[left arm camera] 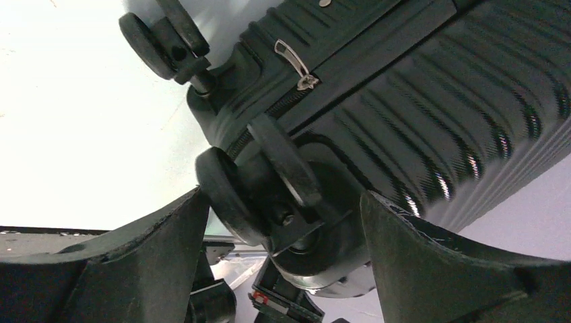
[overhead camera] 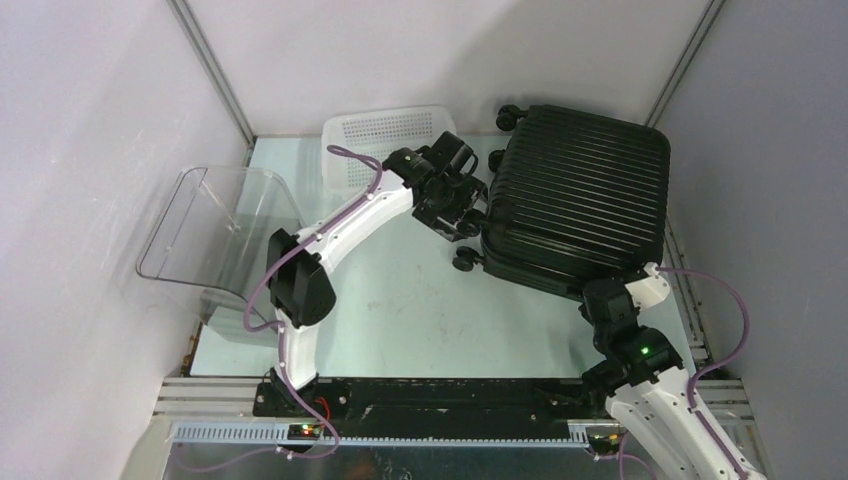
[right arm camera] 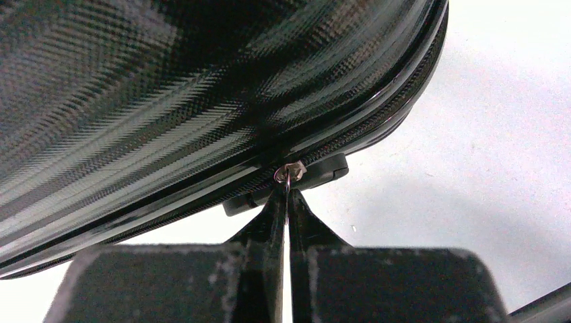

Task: Open, take out, and arrange the luggage
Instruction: Hold the luggage at the center of the board.

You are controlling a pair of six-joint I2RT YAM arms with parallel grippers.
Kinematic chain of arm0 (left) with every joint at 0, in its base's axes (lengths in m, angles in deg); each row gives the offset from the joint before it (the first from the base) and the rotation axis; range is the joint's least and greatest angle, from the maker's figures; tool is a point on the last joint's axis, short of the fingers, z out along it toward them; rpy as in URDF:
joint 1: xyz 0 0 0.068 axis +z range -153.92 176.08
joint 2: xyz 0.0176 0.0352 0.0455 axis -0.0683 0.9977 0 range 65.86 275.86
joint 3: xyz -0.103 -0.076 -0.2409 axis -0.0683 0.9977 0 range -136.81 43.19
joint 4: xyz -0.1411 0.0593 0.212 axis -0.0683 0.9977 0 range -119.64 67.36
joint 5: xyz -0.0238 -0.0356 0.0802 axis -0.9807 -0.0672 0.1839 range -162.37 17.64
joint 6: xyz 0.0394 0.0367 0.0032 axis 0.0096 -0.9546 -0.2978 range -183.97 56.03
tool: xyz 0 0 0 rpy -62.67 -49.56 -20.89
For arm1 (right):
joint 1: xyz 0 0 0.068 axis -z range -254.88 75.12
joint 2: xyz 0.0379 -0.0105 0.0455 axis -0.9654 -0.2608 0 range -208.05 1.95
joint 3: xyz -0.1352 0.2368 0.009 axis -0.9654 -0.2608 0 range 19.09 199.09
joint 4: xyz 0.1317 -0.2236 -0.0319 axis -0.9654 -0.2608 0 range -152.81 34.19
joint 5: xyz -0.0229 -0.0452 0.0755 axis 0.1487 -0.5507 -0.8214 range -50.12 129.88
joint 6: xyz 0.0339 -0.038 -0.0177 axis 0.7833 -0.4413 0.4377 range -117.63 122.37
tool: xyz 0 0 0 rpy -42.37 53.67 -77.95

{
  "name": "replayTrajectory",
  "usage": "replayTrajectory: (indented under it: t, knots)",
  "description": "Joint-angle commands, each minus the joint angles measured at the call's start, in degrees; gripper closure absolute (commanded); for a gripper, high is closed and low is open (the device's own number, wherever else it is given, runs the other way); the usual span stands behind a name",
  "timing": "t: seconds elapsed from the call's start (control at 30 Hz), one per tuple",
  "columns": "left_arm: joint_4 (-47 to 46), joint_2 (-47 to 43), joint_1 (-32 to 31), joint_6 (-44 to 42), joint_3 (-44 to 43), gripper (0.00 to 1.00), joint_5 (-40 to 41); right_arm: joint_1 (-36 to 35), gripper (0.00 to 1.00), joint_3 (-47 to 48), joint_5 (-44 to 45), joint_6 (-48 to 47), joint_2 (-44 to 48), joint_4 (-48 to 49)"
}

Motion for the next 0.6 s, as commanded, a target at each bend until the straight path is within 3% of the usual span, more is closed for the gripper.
replayTrajectory:
  t: [0.0, 0.23, 0.47, 0.57]
  knots:
    - [2.24, 1.55, -0.09, 3.45, -4.37, 0.14, -1.16, -1.89, 1.0, 1.4, 4.7, 1.91, 1.94, 3.11]
    - [2.97, 2.34, -0.13, 4.58, -4.2, 0.28, -0.99, -2.13, 1.0, 1.41, 5.66, 2.44, 2.94, 2.26]
    - [4.8, 2.01, 0.03, 4.61, -4.36, 0.34, 1.31, -1.91, 1.0, 1.51, 8.0, 4.1, 2.07, 1.8]
    - [5.29, 2.19, 0.15, 4.7, -4.39, 0.48, 1.21, -1.9, 1.0, 1.51, 8.42, 4.77, 2.8, 0.88]
